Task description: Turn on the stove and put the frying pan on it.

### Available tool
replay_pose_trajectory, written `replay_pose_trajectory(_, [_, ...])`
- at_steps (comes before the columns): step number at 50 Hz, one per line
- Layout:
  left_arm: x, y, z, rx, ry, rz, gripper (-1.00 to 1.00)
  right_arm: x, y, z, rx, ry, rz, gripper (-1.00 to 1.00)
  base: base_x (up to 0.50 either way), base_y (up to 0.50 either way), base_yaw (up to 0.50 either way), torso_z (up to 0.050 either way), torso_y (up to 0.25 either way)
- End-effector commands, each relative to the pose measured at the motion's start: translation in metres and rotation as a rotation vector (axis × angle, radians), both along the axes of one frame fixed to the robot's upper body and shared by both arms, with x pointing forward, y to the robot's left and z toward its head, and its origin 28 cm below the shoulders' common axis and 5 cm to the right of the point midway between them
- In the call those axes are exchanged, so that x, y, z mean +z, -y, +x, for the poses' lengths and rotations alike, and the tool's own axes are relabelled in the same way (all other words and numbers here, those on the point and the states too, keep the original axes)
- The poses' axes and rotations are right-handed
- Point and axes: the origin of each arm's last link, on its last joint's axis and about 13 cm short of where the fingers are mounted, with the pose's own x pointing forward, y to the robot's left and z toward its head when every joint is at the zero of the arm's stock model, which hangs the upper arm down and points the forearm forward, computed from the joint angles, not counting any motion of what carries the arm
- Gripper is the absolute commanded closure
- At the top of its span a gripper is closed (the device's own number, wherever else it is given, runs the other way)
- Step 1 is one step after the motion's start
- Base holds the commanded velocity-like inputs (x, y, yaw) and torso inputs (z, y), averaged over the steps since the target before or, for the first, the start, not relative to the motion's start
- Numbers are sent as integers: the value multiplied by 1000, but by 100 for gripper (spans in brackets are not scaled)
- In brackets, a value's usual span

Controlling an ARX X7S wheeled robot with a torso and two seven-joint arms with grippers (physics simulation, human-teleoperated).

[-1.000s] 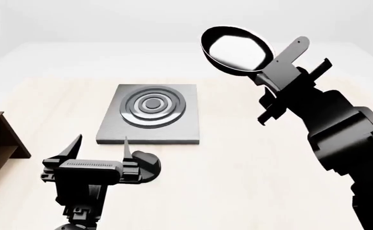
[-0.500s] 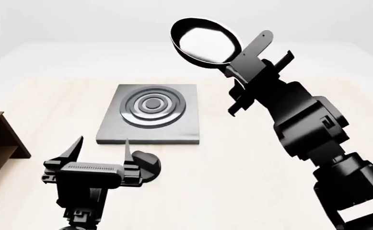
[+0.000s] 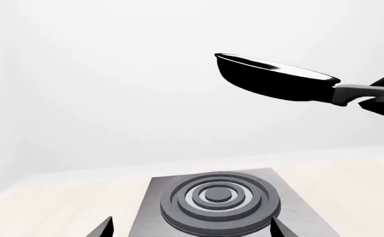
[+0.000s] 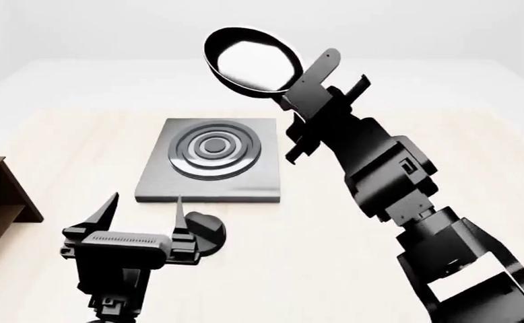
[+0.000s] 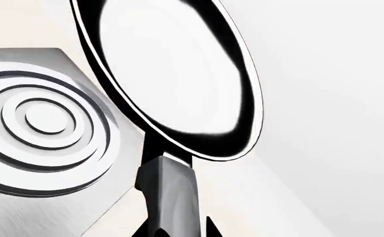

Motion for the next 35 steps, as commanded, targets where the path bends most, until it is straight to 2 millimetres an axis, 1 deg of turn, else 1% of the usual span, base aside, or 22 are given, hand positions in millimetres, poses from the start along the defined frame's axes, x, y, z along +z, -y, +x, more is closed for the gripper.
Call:
replay_pose_trajectory(1, [-1,-1,-1,-19,6,-22,-100,16,-21,6,14,121,-17,100,0,0,0,0,0])
replay_pose_trajectory(4, [0,-2,-2,-39,36,-43,-100,14,-26,6,29,130,-21,100,0,0,0,0,4])
replay_pose_trajectory(11, [-1,-2,-4,-49,24,-51,-100,8,-40,5,62,136,-39,100,0,0,0,0,1])
replay_pose_trajectory(15, [-1,-2,-4,-49,24,-51,-100,8,-40,5,62,136,-39,100,0,0,0,0,3])
replay_pose_trajectory(16, [-1,-3,-4,-68,23,-56,-100,5,-49,5,87,139,-43,100,0,0,0,10,0])
replay_pose_trajectory(17, [-1,-3,-4,-72,20,-59,-100,3,-51,7,88,138,-42,100,0,0,0,0,0])
replay_pose_trajectory(27, [0,-4,-4,-74,22,-57,-100,-2,-62,12,55,146,-47,100,0,0,0,0,2])
replay_pose_trajectory(35, [1,-5,-5,-80,34,-57,-100,-4,-71,9,76,149,-51,100,0,0,0,0,-10])
